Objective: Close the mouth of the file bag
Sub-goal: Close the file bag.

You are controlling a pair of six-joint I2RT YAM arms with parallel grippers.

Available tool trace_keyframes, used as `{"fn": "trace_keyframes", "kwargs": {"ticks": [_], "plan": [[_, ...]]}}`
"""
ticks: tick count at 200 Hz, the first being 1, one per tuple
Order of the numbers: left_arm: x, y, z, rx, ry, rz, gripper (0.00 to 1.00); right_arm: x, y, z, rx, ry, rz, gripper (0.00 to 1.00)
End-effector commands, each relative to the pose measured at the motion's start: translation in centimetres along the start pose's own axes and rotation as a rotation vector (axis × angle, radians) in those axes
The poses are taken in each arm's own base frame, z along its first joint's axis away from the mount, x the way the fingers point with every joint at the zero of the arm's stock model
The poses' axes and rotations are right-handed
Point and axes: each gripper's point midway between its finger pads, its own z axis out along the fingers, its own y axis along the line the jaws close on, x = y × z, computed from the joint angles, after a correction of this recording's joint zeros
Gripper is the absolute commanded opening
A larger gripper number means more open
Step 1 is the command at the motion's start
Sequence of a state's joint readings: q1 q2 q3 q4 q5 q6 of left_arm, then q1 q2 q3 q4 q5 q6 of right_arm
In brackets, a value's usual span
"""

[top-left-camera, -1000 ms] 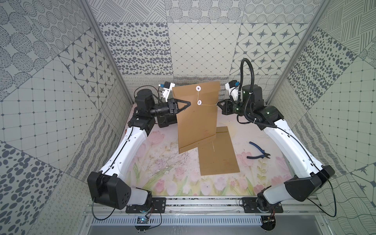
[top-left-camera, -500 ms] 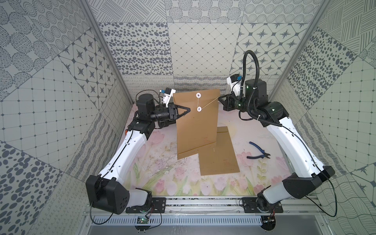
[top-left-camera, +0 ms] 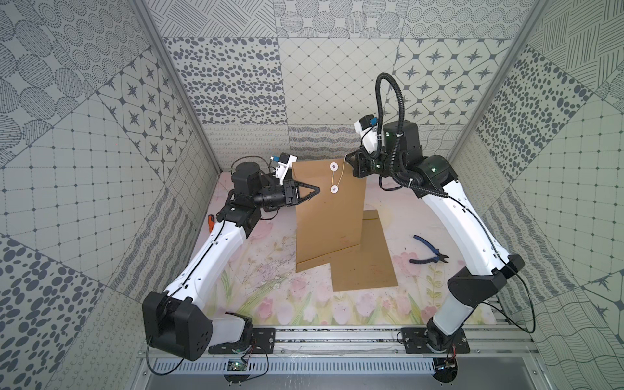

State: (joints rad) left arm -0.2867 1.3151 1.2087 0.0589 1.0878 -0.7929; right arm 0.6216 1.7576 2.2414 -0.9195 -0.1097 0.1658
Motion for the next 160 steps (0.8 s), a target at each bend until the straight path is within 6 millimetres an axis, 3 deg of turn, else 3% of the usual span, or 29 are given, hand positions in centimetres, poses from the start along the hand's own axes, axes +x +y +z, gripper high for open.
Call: {"fn": "trace_keyframes", "kwargs": {"ticks": [1, 82, 119, 160], "plan": [[-0.6, -1.3, 0.6, 0.049, -0.012, 0.07, 0.0, 0.1, 0.5, 0.0, 0.056, 0.022, -0.075, 0.0], [-0.5, -1.0, 1.7, 0.068, 0.002, 0.055, 0.0, 0.9, 6.1, 1.2, -0.03, 0.061, -0.159, 0.0], [-0.8, -1.2, 1.6, 0.067, -0.007, 0.063, 0.0, 1.7, 9.1, 1.0, -0.11, 0.076, -0.174, 0.0], [-1.3, -1.6, 1.5, 0.072, -0.024, 0.074, 0.0, 2.9, 11.1, 0.3, -0.182, 0.094, -0.157, 0.0]]}}
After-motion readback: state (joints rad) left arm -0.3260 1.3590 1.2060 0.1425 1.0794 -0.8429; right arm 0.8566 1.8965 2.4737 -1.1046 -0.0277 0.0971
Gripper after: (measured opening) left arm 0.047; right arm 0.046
